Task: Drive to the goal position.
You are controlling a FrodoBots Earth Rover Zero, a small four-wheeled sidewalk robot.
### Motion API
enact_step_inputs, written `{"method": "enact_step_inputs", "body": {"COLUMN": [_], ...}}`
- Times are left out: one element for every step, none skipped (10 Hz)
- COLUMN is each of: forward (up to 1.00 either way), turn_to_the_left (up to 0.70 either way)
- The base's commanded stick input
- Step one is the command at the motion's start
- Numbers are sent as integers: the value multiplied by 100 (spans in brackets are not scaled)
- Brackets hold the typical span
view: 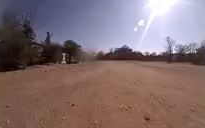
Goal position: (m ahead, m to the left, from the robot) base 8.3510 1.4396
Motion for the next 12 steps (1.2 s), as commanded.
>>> {"method": "enact_step_inputs", "body": {"forward": [100, 100, 100, 100, 100, 100, 100, 100, 100, 100, 100, 100], "turn_to_the_left": [0, 0, 0, 0, 0, 0, 0, 0, 0, 0, 0, 0]}}
